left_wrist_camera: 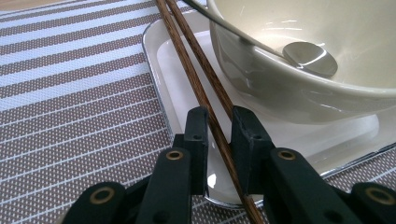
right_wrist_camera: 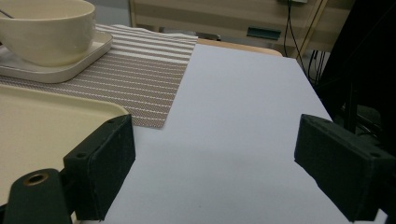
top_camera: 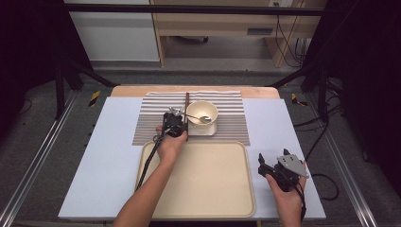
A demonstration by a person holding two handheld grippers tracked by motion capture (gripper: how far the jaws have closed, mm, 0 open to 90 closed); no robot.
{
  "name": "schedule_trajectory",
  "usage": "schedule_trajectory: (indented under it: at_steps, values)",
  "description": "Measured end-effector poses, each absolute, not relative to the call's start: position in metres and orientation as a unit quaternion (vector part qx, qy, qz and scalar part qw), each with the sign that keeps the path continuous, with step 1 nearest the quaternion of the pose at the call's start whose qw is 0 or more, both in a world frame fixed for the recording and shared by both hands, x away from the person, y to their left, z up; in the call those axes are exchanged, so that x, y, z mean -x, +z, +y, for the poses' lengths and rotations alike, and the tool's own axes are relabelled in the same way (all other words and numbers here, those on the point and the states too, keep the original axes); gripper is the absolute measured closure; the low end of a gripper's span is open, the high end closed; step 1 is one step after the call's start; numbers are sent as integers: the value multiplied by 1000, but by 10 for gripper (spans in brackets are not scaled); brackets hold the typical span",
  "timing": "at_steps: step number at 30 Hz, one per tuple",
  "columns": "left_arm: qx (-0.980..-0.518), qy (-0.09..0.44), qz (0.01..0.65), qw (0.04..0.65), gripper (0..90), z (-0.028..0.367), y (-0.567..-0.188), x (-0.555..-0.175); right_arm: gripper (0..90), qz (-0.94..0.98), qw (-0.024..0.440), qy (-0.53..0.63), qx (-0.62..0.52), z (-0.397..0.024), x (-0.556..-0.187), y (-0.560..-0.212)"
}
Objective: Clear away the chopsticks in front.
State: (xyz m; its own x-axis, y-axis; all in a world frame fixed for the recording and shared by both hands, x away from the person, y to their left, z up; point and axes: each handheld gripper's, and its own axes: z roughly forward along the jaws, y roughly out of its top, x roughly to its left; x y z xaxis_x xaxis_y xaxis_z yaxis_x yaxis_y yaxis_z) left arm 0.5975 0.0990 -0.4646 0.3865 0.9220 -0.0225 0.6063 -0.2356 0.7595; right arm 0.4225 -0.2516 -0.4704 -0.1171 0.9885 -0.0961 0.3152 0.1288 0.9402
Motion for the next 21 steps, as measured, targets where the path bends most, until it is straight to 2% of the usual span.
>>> schedule_trajectory:
  at_steps: [21]
  values:
    - [-739, 206, 526, 367, 780, 99, -467, -599, 128, 628, 414, 407, -519, -251, -423, -471]
